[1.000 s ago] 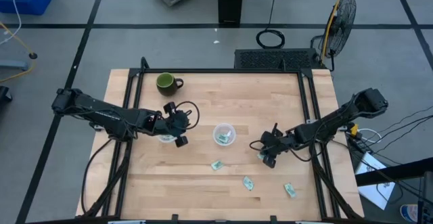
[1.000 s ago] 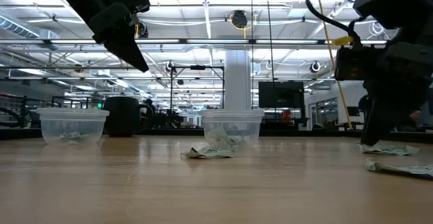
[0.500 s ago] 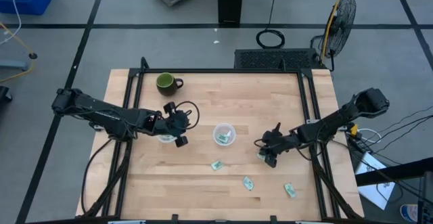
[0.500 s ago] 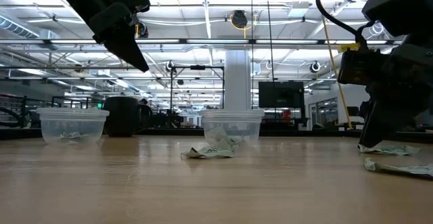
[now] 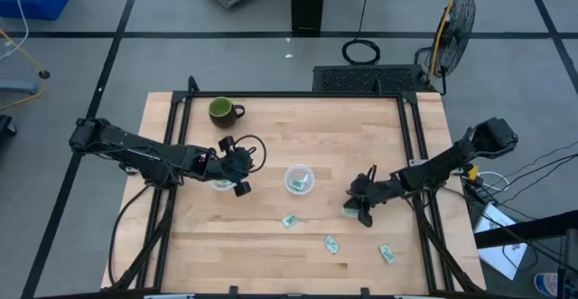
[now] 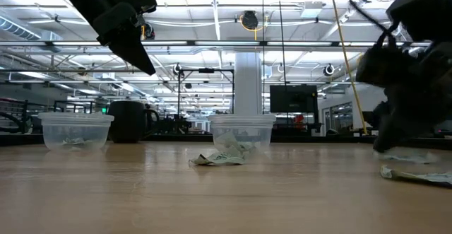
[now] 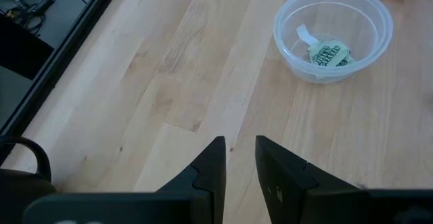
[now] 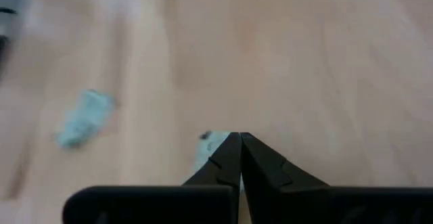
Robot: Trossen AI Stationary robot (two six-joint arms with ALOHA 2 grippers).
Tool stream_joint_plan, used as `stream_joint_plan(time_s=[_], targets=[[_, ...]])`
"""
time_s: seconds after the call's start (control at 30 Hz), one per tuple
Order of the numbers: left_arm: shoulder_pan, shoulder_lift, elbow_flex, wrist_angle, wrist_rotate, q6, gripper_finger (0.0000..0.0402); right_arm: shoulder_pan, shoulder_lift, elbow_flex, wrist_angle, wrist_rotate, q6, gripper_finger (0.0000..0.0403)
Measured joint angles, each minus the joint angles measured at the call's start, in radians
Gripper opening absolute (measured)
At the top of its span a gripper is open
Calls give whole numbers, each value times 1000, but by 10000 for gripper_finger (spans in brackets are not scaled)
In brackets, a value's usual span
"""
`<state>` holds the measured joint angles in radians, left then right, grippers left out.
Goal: Pick and place Stevia / Truvia into bins
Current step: Put the white stevia packet into the right transparent container
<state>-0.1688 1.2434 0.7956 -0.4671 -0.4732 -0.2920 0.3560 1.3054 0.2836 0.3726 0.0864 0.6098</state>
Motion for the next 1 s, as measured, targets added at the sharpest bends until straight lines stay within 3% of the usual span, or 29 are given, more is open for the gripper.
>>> stream_joint_plan(time_s=[0.17, 0.27, 0.37, 0.5, 0.67, 0.8, 1.0], targets=[[0, 0, 0, 1, 0, 0, 88, 0, -2, 2, 231, 147, -305, 1], [0, 0, 0, 2, -1, 0, 88, -11, -2, 2, 377, 381, -471, 1], [0, 0, 0, 2, -8, 0, 88, -61, -2, 2, 504, 552, -491, 1], [1, 0, 0, 5, -60, 1, 88, -148, 2, 10, 623, 474, -465, 1], [19, 0, 0, 11, -78, 1, 88, -211, 79, 111, 600, 325, -436, 0], [40, 0, 0, 31, -78, -3, 88, -226, 196, 261, 431, 227, -470, 0], [53, 0, 0, 71, -72, -5, 88, -236, 323, 467, 79, 220, -504, 0]])
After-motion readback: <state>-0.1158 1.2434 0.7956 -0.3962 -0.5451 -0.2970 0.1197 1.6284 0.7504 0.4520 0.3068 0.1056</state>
